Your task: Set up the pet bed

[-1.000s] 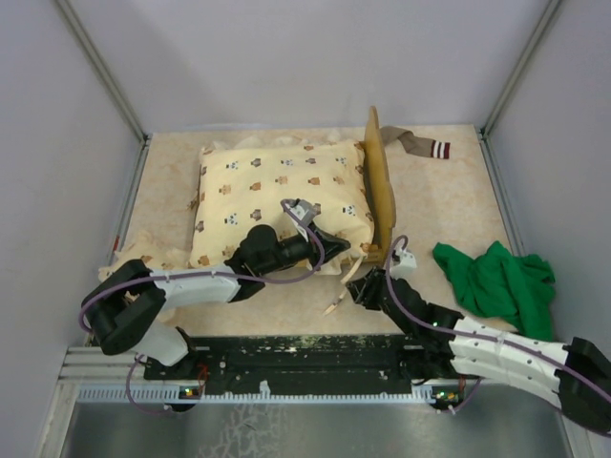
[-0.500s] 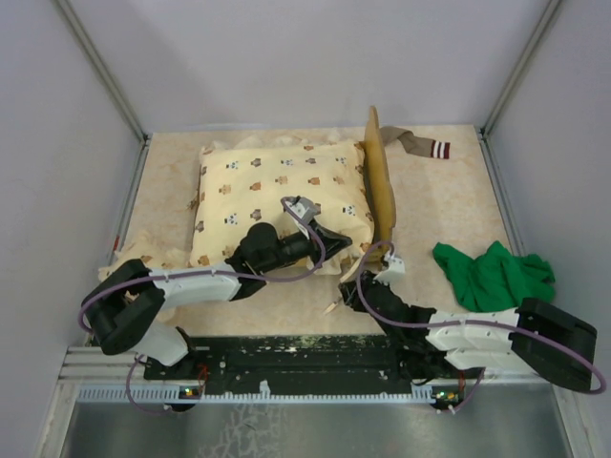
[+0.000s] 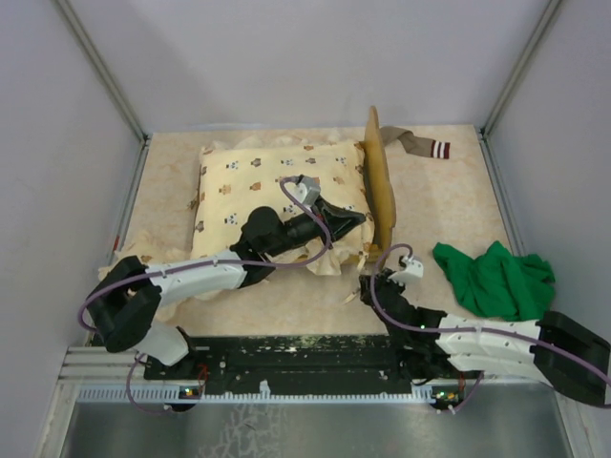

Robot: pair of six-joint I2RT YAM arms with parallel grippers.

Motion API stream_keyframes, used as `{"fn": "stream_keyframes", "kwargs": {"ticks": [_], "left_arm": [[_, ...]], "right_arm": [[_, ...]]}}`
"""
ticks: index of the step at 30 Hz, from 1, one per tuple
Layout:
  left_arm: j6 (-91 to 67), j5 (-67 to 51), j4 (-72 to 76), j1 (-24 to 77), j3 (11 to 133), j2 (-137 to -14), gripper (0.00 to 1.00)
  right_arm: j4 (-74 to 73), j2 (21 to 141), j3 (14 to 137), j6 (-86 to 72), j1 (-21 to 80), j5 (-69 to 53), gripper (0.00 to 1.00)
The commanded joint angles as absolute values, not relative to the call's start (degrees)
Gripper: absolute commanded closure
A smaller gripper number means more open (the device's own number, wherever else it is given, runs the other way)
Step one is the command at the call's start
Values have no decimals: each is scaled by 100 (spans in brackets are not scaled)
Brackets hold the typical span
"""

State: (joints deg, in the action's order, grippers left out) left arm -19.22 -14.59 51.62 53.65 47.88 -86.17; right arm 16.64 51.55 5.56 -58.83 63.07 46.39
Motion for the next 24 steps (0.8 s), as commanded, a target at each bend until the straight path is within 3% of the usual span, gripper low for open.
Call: {"fn": "stream_keyframes", "kwargs": {"ticks": [1, 11, 19, 24], "left_arm": [[-1842, -1532, 5204, 5389, 5243, -8799, 100], [-1562, -1487, 5100, 5392, 5797, -9206, 100], [-1537, -1268, 4966, 5228, 6155, -9258, 100], [-1438, -1209, 4883, 5109, 6293, -9136, 100]], "right_arm": [[1225, 4517, 262, -6224, 6052, 4922, 100], [922, 3584, 98, -5888, 5698, 5091, 100], [772, 4836, 953, -5450, 5516, 5221, 100], [1084, 5510, 1187, -5295, 5246, 4672, 100]]}}
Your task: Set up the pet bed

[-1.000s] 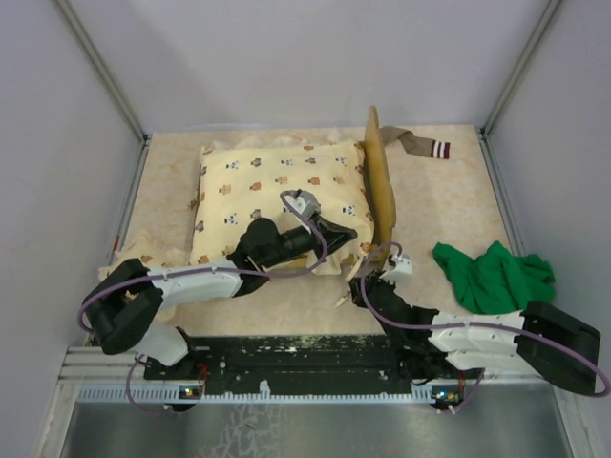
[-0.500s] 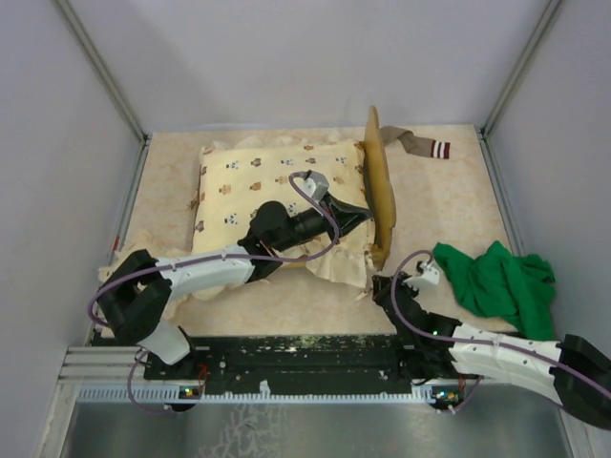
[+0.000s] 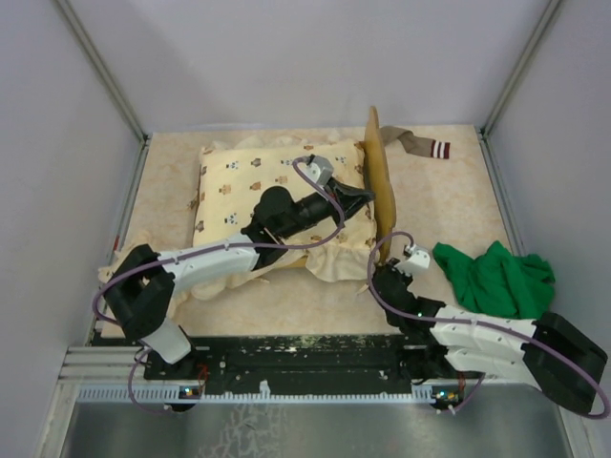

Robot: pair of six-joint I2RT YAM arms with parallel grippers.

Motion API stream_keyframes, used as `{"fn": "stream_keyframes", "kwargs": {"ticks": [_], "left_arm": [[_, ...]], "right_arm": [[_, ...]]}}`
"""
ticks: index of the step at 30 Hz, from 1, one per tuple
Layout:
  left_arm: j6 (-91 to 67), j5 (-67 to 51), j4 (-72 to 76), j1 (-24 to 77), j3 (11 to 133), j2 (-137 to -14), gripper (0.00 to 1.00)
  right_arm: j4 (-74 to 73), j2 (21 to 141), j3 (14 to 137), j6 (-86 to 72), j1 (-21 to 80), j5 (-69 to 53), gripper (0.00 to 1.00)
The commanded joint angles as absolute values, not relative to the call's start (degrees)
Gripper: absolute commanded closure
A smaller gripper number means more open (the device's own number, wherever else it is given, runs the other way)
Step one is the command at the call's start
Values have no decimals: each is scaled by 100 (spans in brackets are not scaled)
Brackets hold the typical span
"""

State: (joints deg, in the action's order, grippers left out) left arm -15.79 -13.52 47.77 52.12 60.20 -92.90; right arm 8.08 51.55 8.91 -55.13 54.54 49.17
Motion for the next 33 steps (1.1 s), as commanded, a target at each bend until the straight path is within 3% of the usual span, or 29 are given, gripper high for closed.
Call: {"fn": "stream_keyframes", "kwargs": {"ticks": [1, 7, 21, 33], "left_arm": [[-1381, -1174, 4859, 5095, 6305, -9120, 100], [-1288, -989, 4883, 5033, 6366, -9176, 100], [-1439, -833, 4680, 4667, 7230, -9189, 100], [-1970, -1338, 5318, 4659, 7309, -9266, 100]], "right_arm": [[788, 5611, 1228, -5638, 5211, 4702, 100], [583, 6197, 959, -7240, 5160, 4718, 100], [1192, 5567, 454, -6895, 4564, 4319, 100], [1787, 6249, 313, -7416, 4504, 4049, 100]]}}
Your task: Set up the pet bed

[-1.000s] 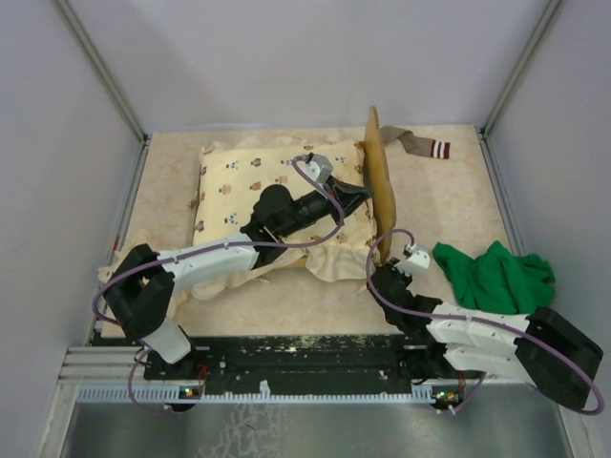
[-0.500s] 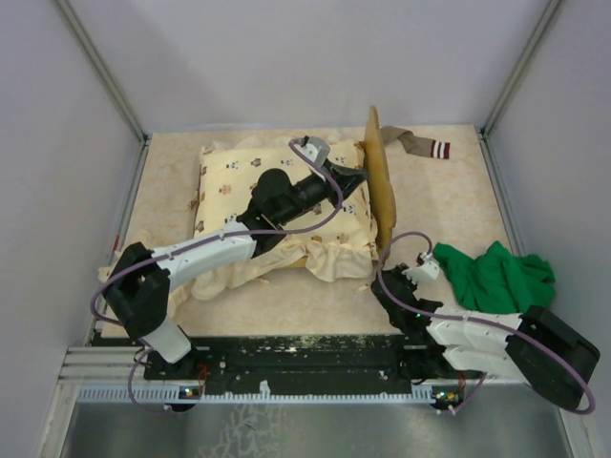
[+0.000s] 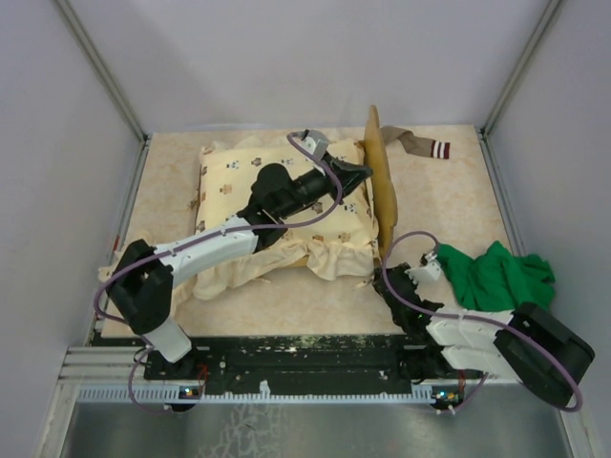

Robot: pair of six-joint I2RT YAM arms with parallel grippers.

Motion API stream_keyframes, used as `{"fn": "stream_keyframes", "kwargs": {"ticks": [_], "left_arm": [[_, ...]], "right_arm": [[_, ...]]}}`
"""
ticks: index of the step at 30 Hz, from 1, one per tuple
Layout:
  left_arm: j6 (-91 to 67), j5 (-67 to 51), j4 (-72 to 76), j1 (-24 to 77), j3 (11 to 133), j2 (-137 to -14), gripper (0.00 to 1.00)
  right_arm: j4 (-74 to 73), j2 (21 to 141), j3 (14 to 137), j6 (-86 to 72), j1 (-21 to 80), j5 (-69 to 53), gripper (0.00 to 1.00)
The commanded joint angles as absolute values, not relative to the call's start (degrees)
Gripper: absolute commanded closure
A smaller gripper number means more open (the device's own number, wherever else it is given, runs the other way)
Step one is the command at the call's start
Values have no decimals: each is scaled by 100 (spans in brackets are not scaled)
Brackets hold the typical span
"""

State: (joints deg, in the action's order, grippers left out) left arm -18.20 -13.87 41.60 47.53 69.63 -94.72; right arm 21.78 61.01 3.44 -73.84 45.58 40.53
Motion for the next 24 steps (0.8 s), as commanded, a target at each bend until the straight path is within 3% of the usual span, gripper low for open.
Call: {"fn": "stream_keyframes", "kwargs": {"ticks": [1, 11, 19, 24], "left_arm": [[-1955, -1405, 5235, 4666, 7271, -9213, 100], [-1925, -1784, 6186, 5727, 3958, -8079, 100], [-1288, -2056, 6250, 6715, 3164, -8626, 98], [-993, -1404, 6185, 7142, 3147, -9329, 97]], "right_arm": [[1792, 6219, 316, -7391, 4499, 4075, 100], [1586, 4657, 199, -6583, 4465, 3852, 100], [504, 3361, 276, -6493, 4465, 3570, 100], [-533, 2548, 618, -6109, 4465, 3709, 80]]}}
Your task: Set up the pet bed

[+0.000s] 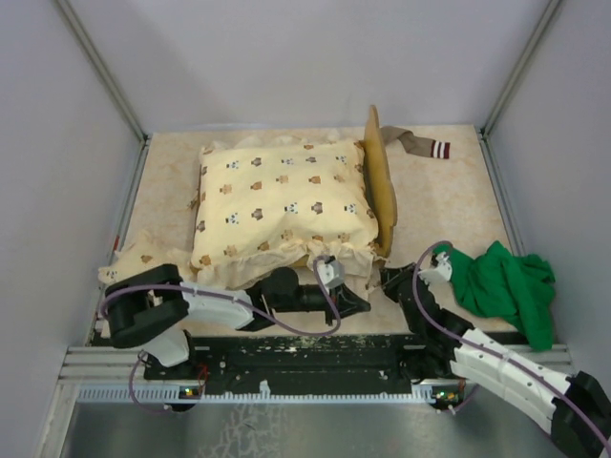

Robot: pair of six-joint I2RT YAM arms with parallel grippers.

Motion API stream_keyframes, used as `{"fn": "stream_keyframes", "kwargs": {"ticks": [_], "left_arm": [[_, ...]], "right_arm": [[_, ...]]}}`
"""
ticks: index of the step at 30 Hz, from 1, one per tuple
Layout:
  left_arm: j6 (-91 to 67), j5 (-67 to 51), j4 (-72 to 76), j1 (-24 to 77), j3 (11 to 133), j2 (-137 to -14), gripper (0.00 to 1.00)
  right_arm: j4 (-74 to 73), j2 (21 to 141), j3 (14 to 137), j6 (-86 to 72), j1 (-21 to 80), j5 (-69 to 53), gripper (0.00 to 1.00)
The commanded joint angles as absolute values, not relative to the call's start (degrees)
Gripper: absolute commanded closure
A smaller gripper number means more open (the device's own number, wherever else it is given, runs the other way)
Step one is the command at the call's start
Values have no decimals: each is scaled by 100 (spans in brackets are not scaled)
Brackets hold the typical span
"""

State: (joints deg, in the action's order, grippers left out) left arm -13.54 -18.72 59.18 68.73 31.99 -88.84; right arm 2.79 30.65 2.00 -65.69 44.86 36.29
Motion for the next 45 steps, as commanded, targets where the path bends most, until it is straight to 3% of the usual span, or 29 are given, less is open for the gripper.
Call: {"fn": "stream_keyframes", "kwargs": {"ticks": [1, 3, 8, 11, 15, 19, 21, 22, 31, 34, 38, 41, 45], "left_arm": [[-924, -1346, 6287, 7218, 3183, -9487, 97], [-786, -1210, 6226, 7357, 3406, -9805, 95], [-537, -1066, 6172, 7670, 3899, -10313, 89], [-540, -908, 6081, 7704, 3964, -10305, 76], [-315, -531, 5358, 7699, 4047, -9885, 50], [-245, 306, 4186, 7691, 4003, -9215, 34], [-387, 889, 3331, 7684, 4074, -8863, 21], [-497, 1185, 2875, 7668, 4093, -8680, 19], [-1804, 1734, 582, 6650, 3822, -6703, 22], [-2211, 1763, -187, 6052, 3827, -6179, 30], [-2798, 1600, -911, 5272, 3721, -5410, 32], [-2849, 1234, -875, 4941, 3507, -5071, 32], [-2586, 809, -662, 4858, 3298, -4978, 36]], "right_arm": [[-771, 2393, 710, -6067, 4465, 3764, 75], [-1341, 2089, 916, -6071, 4462, 3906, 66], [-2422, 1528, 1489, -5597, 4465, 4033, 64], [-2620, 1404, 1848, -4999, 4465, 3845, 64], [-2773, 1611, 2315, -4545, 4465, 3677, 61], [-3100, 2152, 2892, -4505, 4465, 3623, 57], [-2852, 2399, 3055, -4302, 4465, 3388, 56], [-2521, 2501, 3062, -4081, 4465, 3173, 55], [-877, 3550, 2953, -3588, 4577, 1394, 55], [-246, 3942, 3018, -3038, 5147, 1837, 55], [485, 4608, 3338, -2102, 5758, 2182, 54], [882, 5304, 3561, -1759, 5817, 1933, 54], [839, 6163, 3957, -1594, 6048, 2526, 53]]}}
